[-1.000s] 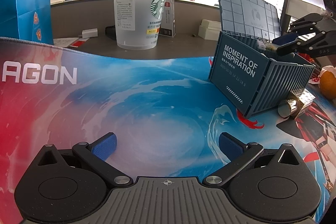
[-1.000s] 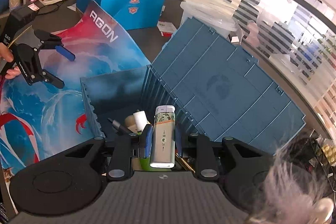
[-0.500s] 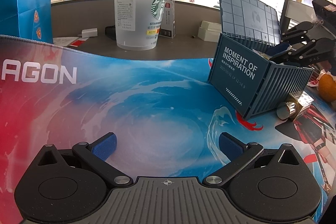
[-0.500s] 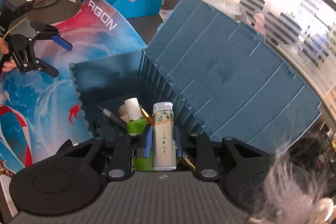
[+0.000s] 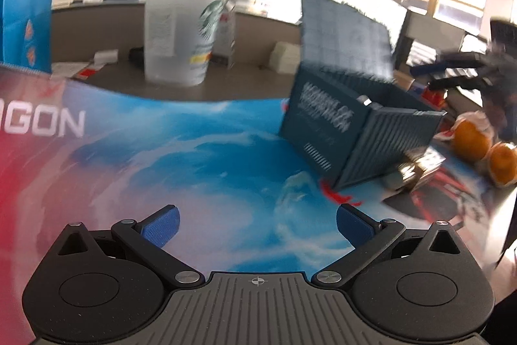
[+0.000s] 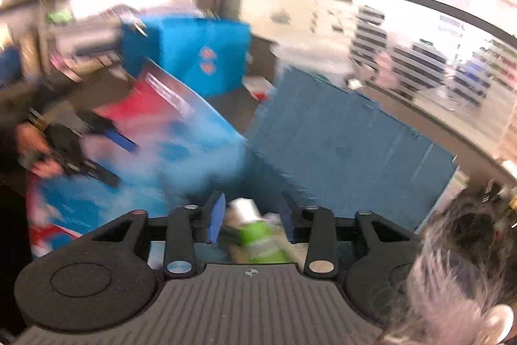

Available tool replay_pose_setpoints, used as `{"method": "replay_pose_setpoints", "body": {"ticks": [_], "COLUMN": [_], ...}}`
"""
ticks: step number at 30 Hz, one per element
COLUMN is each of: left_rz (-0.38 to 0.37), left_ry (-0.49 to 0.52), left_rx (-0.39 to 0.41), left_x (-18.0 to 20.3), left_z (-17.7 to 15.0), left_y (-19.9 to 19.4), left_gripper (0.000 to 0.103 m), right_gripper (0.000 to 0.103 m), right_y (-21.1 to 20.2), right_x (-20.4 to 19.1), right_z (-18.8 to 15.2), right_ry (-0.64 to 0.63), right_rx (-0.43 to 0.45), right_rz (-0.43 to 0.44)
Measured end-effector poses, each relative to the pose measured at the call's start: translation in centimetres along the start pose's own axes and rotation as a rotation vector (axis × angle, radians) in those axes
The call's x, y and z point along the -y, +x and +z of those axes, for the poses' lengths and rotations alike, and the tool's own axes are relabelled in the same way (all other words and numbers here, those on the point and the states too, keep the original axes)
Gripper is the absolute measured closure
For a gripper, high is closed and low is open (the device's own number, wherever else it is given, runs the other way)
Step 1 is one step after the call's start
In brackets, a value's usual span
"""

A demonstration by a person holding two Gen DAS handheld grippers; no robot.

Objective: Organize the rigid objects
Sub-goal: 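Withdraw the right gripper while the left gripper moves toward the glass perfume bottle, then lower the left gripper around the perfume bottle and close on it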

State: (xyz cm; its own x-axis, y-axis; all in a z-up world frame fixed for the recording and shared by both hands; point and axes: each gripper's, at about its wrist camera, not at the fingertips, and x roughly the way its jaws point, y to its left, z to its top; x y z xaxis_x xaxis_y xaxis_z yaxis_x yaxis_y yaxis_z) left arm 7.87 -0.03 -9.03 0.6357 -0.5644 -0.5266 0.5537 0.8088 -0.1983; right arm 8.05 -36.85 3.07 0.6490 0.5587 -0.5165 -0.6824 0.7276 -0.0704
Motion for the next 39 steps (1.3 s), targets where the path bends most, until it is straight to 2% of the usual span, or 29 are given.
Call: {"method": "replay_pose_setpoints", "body": {"ticks": [2,3,7,8,12,16,21,26,31,33,35,36,37,39], "left_rz": [-0.045,-0.071,-0.124,-0.138,-0.218,-0.271,-0.316,-0.280,-0.279,-0.316,-0.422,-0.447,-0.433,-0.342], "left_ry": [-0.001,0.009,0.146,0.189,0.349,0.442,0.399,0.354,0.391,0.399,0.402,0.415,0.444,0.495], "left_rx": [0.017,0.020,0.002,-0.011,-0.062,-0.092,-0.177,-0.182,-0.158,-0.169,-0.198,-0.209,-0.212,-0.198], "left_x": [1.1,1.8,6.0,7.0,11.3,14.5,15.6,15.6,16.5,16.9,17.3,17.8,18.3,19.2], "left_z": [0.5,0.9,2.3,2.4,2.6,2.6,2.5,2.6,2.1,2.1,2.0,1.9,1.8,1.9], "left_y": [-0.3,-0.3,0.6,1.0,2.1,4.0,7.6,10.0,10.6,10.5,10.0,9.9,9.7,9.8], "left_gripper": [0.000,0.000,0.000,0.000,0.000,0.000,0.000,0.000,0.000,0.000,0.000,0.000,0.000,0.000], "right_gripper": [0.048,0.047,0.047,0.045,0.023,0.022,0.019,0.017,0.014,0.014,0.014,0.014,0.014,0.013], "right_y": [-1.0,-1.4,-3.0,-3.4,-4.8,-6.0,-7.1,-8.0,-9.0,-9.1,-9.4,-9.5,-9.6,-9.9], "right_x": [-0.9,-1.3,-2.3,-2.4,-2.5,-2.8,-3.6,-4.7,-5.3,-5.3,-5.3,-5.3,-5.2,-5.1], "right_z": [-1.0,-1.6,-4.5,-5.4,-8.7,-11.6,-14.1,-15.5,-16.9,-17.4,-17.7,-17.9,-18.0,-18.2], "right_ry": [0.041,0.047,0.110,0.142,0.254,0.328,0.393,0.405,0.428,0.440,0.450,0.454,0.458,0.465], "right_rx": [0.013,0.015,0.028,0.041,0.088,0.131,0.192,0.238,0.278,0.283,0.291,0.296,0.300,0.308], "right_rz": [0.066,0.074,0.033,0.030,0.007,-0.010,-0.018,-0.013,-0.012,-0.022,-0.028,-0.032,-0.034,-0.045]}}
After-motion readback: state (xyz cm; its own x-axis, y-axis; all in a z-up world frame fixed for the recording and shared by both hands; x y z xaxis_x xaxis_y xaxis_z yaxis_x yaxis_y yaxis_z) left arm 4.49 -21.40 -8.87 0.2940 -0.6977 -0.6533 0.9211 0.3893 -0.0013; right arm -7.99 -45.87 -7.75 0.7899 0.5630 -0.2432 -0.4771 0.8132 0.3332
